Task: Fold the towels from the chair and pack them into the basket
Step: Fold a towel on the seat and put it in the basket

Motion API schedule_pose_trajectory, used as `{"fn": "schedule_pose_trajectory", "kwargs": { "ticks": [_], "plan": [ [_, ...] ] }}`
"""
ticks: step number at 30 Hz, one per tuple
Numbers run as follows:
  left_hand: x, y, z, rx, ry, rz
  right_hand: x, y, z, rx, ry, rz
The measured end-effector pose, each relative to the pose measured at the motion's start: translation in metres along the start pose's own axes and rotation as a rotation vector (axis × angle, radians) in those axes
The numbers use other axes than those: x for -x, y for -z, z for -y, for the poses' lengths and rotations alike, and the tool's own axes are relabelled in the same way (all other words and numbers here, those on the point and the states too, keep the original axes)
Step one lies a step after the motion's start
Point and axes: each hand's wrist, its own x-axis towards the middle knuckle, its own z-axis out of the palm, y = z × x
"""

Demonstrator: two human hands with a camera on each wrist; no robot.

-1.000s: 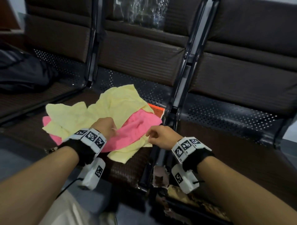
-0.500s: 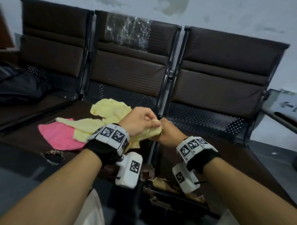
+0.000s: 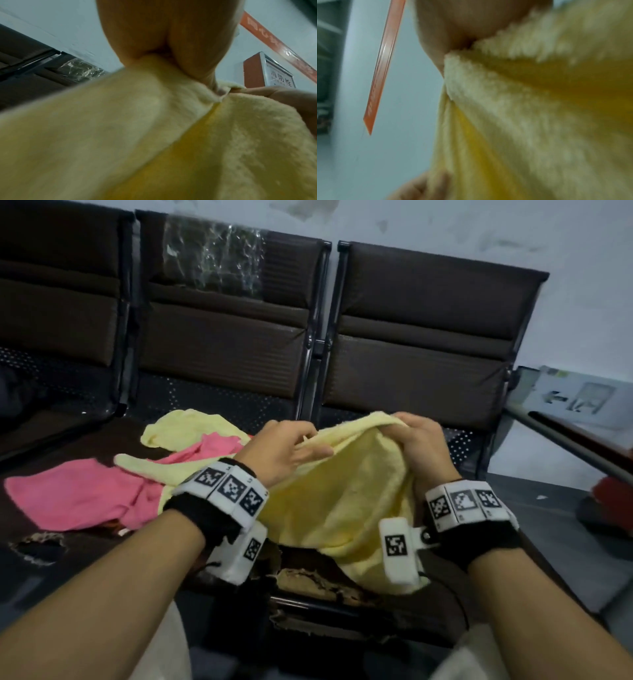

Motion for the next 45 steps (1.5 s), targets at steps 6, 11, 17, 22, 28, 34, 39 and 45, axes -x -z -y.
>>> {"fn": "schedule_pose_trajectory", "kwargs": {
  "ticks": [6,11,17,22,28,34,39,45],
  "plan": [
    [-0.024,-0.033,0.004,-0.105,0.125,0.054,-0.021,0.024,0.007,-0.29,-0.037,-0.354],
    [-0.039,-0.057,0.001,0.215,0.177,0.106,-0.025,0.015,-0.04,0.044,-0.178,-0.177],
    [-0.049,-0.076,0.02,0.305,0.193,0.088,-0.022,0.042,-0.086,0.473,-0.343,0.235],
    [-0.052,-0.088,0.033,0.3,0.291,0.236,-0.014,0.067,-0.112,1.094,-0.375,0.53],
    [-0.044,-0.104,0.042,0.228,0.365,0.682,-0.007,0.075,-0.131,1.19,-0.485,0.749],
    [-0.04,-0.122,0.044,0.061,0.295,0.699,-0.015,0.069,-0.13,1.17,-0.449,0.689],
    [-0.038,-0.131,0.03,-0.088,0.154,0.65,-0.023,0.06,-0.117,1.031,-0.276,0.446],
    [-0.018,-0.148,0.016,-0.355,-0.122,0.786,-0.021,0.057,-0.108,0.73,-0.188,0.248]
  ]
}}
